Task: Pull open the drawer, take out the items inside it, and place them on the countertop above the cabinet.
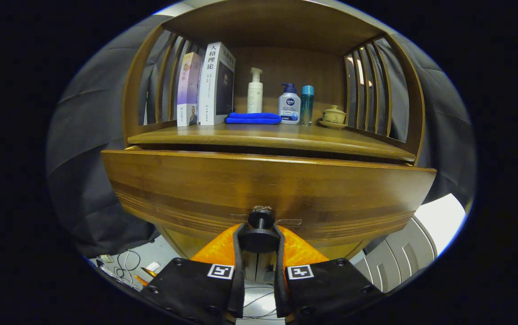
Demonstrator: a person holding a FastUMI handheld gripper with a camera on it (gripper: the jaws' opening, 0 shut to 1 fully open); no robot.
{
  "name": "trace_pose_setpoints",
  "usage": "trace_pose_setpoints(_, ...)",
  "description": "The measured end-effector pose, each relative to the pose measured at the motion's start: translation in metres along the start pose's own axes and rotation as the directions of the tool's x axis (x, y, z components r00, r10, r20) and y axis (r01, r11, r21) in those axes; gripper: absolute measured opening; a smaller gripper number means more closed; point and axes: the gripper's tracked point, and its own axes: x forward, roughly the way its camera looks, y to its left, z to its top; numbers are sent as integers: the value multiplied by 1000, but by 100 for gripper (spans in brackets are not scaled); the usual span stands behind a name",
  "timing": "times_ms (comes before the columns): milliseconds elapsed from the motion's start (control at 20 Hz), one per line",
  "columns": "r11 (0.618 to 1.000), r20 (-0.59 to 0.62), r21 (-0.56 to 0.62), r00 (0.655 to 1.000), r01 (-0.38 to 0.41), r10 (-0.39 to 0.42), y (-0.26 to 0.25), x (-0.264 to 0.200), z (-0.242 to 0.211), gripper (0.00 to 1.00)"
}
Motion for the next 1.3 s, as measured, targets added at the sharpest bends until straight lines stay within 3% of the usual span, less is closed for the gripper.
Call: trace_pose_setpoints(1300, 989, 8, -88, 993, -121, 122, 21, -115, -60, 29)
